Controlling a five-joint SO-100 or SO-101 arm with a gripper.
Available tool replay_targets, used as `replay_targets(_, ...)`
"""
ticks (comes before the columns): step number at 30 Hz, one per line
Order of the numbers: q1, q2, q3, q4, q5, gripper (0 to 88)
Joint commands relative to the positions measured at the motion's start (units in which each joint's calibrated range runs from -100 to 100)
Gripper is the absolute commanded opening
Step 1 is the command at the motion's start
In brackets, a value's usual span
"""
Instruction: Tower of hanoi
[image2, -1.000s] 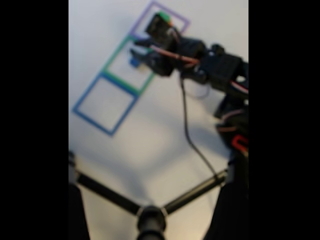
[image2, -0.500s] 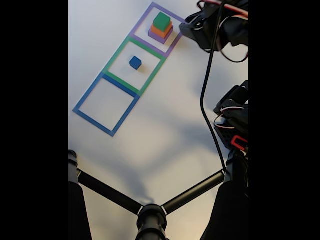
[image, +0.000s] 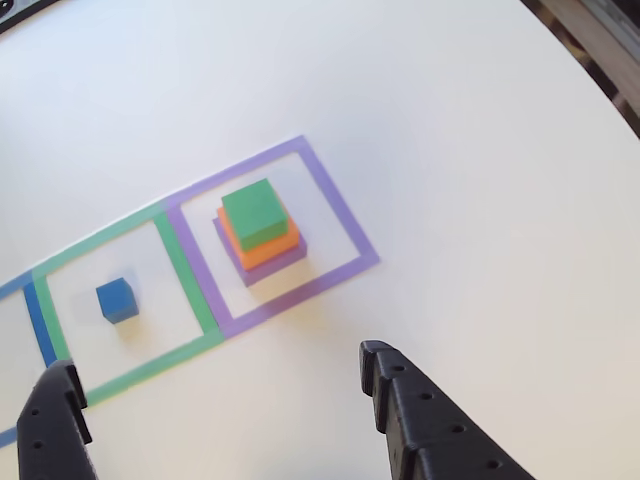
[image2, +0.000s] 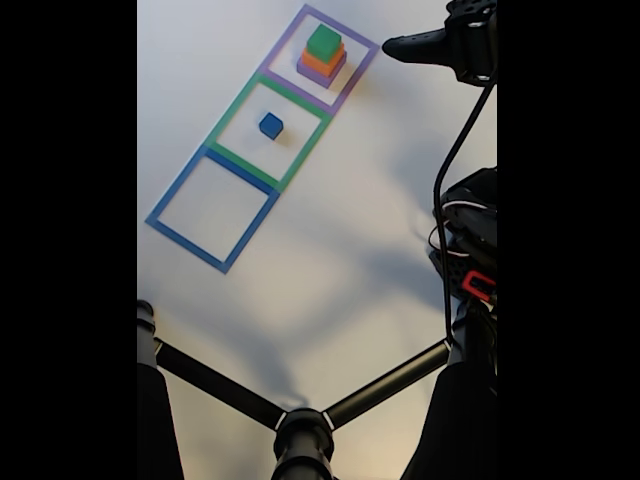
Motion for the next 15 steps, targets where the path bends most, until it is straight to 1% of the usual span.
replay_targets(1,3.24,3.16,-0.43,-1.71,0.00,39.5)
replay_targets(5,2.70,3.88,6.39,-9.24,0.00,44.6)
replay_targets(8,1.79,5.09,10.30,-14.74,0.00,45.6)
replay_targets(12,0.72,5.41,19.93,-26.56,0.00,45.6)
replay_targets(15,0.11,5.73,29.01,-38.13,0.00,46.1)
